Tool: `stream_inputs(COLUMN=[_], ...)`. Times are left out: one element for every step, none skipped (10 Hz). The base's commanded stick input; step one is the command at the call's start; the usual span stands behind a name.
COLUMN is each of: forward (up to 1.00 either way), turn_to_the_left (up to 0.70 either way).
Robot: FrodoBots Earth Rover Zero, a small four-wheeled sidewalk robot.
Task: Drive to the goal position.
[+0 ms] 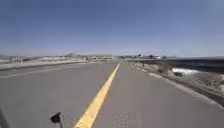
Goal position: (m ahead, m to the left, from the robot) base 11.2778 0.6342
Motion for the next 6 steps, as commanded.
stream_inputs(forward=[0.85,0.85,0.85,0.85,0.85,0.85], turn_to_the_left=[0.0,0.0,0.0,0.0,0.0,0.0])
